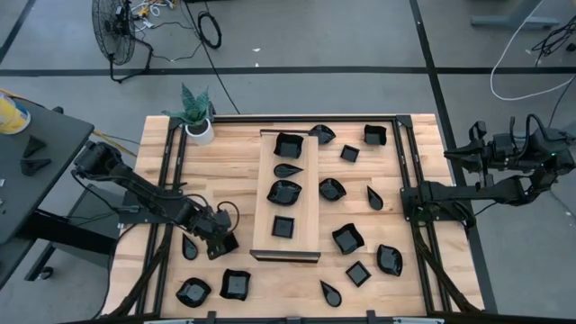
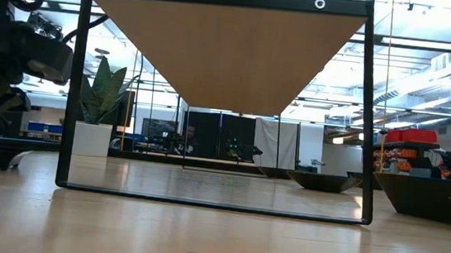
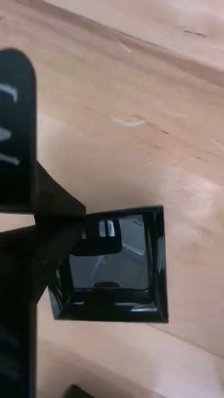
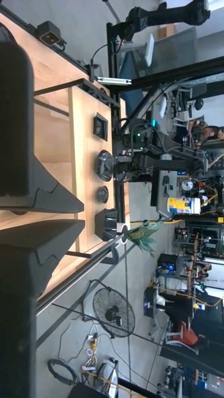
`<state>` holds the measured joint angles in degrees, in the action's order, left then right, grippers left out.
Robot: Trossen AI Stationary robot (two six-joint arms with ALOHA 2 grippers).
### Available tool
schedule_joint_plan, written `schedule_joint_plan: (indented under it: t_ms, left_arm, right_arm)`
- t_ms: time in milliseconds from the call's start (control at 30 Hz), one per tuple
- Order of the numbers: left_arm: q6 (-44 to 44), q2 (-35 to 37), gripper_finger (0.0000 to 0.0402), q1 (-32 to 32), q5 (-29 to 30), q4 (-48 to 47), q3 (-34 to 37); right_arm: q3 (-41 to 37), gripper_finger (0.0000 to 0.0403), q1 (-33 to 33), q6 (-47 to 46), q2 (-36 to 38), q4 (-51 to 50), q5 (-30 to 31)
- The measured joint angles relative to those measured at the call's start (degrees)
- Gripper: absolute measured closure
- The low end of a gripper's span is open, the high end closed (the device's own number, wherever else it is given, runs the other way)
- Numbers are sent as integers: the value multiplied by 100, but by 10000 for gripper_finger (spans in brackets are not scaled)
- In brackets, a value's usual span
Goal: Pick & Place Mini shaped plates
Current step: Stack the square plate on top of the square plate on the shelf
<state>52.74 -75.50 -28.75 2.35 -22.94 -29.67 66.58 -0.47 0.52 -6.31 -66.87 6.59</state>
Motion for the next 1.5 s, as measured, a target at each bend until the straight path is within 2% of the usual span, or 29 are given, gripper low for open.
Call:
schedule_joint_plan:
  t_ms: [267,600,867,1233,1500]
  left_arm:
    - [-6,2,388,0,-19,-9,-2]
    - [-42,4,397,4,-367,-14,-5]
    - [-45,2,397,2,-375,-194,-252]
    - [-84,2,398,2,-372,-930,-751]
    - [-63,20,397,61,-505,-1855,-1508]
  right_arm:
    - [-1,369,-2,1,0,-2,0]
    - [0,369,-1,1,0,0,0]
    - [1,369,-1,-1,0,-1,0]
    - [1,369,0,-1,0,-1,0]
    - [1,369,0,0,0,0,0]
